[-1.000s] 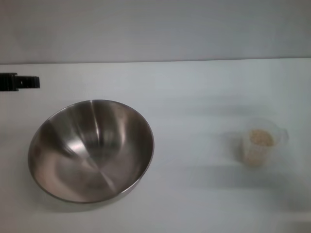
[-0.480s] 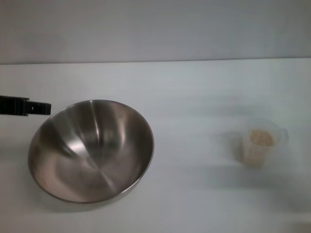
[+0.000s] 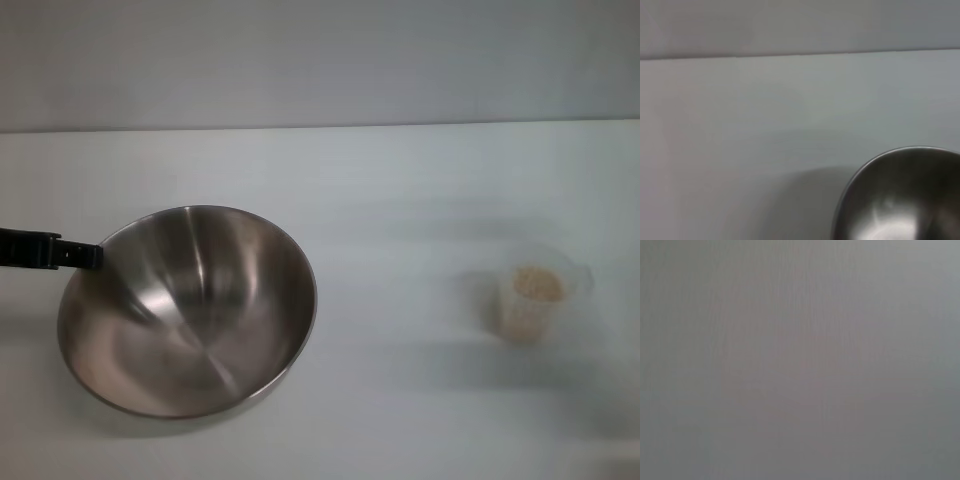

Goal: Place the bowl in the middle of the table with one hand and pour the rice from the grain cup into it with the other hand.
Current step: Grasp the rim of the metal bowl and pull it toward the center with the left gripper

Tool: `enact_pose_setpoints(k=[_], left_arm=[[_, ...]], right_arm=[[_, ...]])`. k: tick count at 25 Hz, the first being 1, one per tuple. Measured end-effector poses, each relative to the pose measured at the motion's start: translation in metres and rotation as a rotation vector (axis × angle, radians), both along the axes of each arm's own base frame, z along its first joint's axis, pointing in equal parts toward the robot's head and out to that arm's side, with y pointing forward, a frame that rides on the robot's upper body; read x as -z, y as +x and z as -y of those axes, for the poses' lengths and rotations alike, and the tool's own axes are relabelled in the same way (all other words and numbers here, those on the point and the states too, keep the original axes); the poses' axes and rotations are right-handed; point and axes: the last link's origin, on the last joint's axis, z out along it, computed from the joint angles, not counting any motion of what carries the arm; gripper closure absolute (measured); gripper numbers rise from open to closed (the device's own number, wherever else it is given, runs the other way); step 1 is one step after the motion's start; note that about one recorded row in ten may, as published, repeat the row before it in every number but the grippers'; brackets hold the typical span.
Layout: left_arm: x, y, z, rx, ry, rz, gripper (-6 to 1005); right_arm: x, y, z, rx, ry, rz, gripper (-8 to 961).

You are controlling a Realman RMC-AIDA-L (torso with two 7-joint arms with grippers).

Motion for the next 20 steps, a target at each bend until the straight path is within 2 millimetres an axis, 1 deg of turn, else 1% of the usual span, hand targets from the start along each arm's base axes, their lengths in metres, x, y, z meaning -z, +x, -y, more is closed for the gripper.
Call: enact_pose_setpoints(k=[8,11,20], left_arm=[[0.009,-0.014,-0.008,-0.031,0.013,-0.018,189],[0.013,-0.016,-0.009,-0.033,0.006,-0.03,189],[0.018,-0.022,-0.014,-0.047,0.001,-0.046,189]], right_arm=[[0.0,-0.001,-0.001,-0.004,0.0,0.001,318],[0.0,-0.002,-0.002,-0.005,0.0,0.001,318],[0.0,-0.001,-0.002,-0.001,-0.003,0.001,319]])
